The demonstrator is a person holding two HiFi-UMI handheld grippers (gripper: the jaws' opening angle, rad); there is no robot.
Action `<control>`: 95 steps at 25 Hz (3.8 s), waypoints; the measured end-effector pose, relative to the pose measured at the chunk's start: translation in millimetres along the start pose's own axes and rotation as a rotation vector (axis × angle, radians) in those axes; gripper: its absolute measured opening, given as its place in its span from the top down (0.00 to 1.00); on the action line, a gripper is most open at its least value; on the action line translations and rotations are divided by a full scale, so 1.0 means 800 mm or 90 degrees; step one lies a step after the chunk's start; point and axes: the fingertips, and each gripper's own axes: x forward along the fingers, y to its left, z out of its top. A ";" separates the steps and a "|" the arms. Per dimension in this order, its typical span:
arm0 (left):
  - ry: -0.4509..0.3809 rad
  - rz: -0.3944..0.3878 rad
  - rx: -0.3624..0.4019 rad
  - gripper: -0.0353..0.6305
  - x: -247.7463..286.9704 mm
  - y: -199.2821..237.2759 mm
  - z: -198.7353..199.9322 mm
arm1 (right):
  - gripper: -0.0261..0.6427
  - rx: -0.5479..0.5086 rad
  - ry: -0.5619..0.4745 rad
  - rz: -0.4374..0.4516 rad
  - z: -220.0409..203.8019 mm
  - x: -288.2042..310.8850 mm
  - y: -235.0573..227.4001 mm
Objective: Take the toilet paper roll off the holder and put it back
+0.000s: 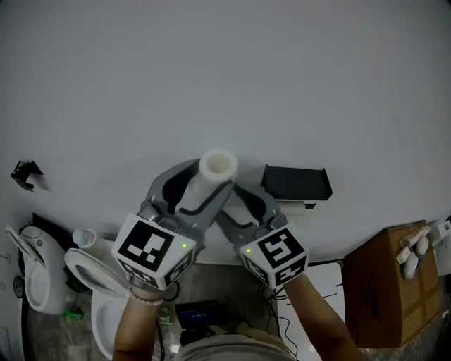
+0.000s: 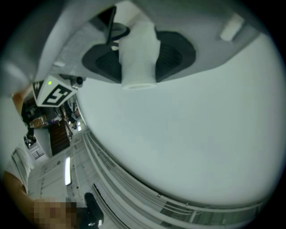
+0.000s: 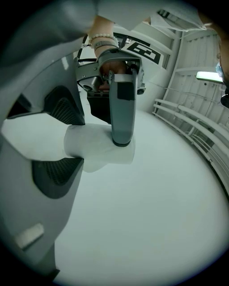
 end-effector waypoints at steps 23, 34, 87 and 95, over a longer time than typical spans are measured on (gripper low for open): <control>-0.047 -0.101 -0.003 0.59 0.073 -0.030 0.036 | 0.61 -0.029 -0.007 -0.103 0.022 -0.041 -0.080; -0.080 -0.214 -0.024 0.59 0.147 -0.095 0.047 | 0.61 -0.041 0.028 -0.217 0.011 -0.111 -0.156; -0.072 -0.254 -0.083 0.57 0.175 -0.117 0.009 | 0.61 0.018 0.056 -0.292 -0.023 -0.175 -0.197; -0.088 -0.231 -0.077 0.67 0.156 -0.109 0.013 | 0.61 -0.012 0.056 -0.287 -0.016 -0.183 -0.185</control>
